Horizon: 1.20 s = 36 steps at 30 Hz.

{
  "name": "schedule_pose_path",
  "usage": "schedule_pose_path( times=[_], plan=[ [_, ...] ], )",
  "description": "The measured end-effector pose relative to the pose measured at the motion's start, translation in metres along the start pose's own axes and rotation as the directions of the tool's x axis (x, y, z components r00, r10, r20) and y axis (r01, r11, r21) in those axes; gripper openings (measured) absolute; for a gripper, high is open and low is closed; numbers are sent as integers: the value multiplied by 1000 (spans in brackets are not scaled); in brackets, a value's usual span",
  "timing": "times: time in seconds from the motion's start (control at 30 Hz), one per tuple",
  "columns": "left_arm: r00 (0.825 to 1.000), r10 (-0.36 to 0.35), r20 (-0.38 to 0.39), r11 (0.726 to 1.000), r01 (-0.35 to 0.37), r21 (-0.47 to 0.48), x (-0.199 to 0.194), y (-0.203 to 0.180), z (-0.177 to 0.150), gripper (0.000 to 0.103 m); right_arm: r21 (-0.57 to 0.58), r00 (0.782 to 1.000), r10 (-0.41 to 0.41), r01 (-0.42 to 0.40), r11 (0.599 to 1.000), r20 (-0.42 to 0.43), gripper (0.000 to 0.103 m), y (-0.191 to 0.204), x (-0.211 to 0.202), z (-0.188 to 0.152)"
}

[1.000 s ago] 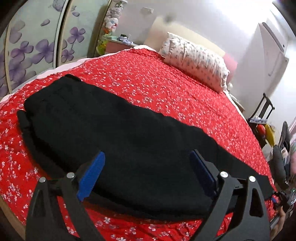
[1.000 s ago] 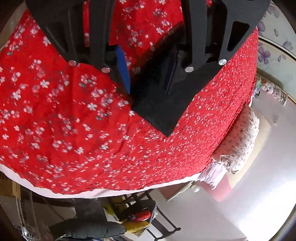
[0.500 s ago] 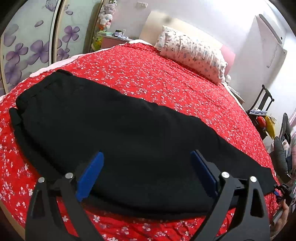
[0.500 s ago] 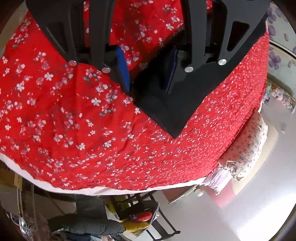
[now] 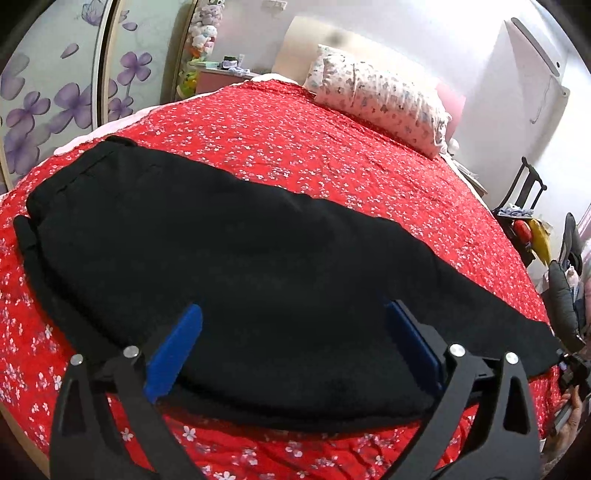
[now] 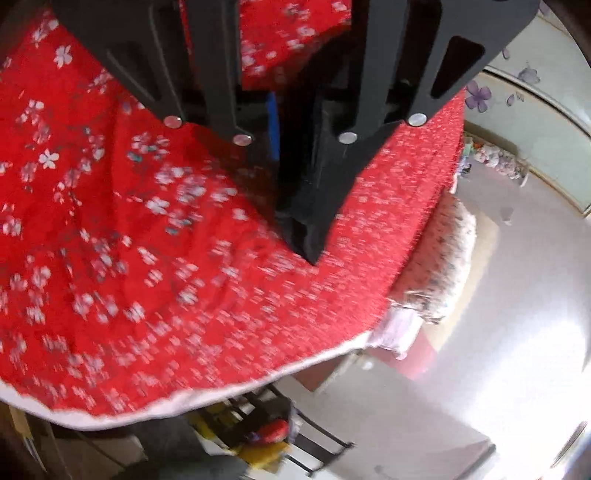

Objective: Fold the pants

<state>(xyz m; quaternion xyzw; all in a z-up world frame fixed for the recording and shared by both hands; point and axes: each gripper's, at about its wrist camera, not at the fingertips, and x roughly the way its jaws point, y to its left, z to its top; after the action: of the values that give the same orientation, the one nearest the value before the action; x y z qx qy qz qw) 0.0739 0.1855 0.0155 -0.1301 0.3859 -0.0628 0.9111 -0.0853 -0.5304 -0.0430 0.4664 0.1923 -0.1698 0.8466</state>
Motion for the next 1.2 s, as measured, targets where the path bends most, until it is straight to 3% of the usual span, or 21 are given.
schedule_pose_path(
  times=[0.1, 0.23, 0.33, 0.47, 0.63, 0.83, 0.93, 1.07, 1.2],
  plan=[
    [1000, 6, -1, 1000, -6, 9, 2, 1, -1, 101, -95, 997, 75, -74, 993, 9, 12, 41, -9, -3],
    [1000, 18, 8, 999, -18, 27, 3, -1, -3, 101, -252, 985, 172, -172, 952, -20, 12, 112, -17, -18],
    [1000, 18, 11, 999, -19, 32, 2, -1, -2, 101, -364, 967, 245, -255, 896, -73, 12, 171, -19, -42],
    [1000, 10, 13, 1000, -10, 18, 2, 1, -1, 101, -457, 941, 283, -338, 822, -187, 12, 231, -7, -93],
    [1000, 0, 17, 1000, 0, 12, 1, 1, -3, 101, -527, 912, 258, -397, 752, -319, 12, 276, 22, -163],
    [1000, 0, 19, 999, -1, 33, 3, -2, -6, 101, -589, 871, 83, -394, 705, -484, 12, 286, 74, -264],
    [1000, -7, 19, 999, 6, 44, 3, -3, -6, 101, -593, 866, 58, -388, 706, -497, 12, 282, 77, -280],
    [999, -24, 24, 999, 23, 23, 2, 1, -5, 101, -577, 875, 131, -413, 704, -467, 12, 292, 66, -278],
    [999, -23, 28, 1000, 22, 21, 5, 2, -6, 101, -648, 862, 86, -437, 624, -499, 12, 311, 66, -306]
  ],
)
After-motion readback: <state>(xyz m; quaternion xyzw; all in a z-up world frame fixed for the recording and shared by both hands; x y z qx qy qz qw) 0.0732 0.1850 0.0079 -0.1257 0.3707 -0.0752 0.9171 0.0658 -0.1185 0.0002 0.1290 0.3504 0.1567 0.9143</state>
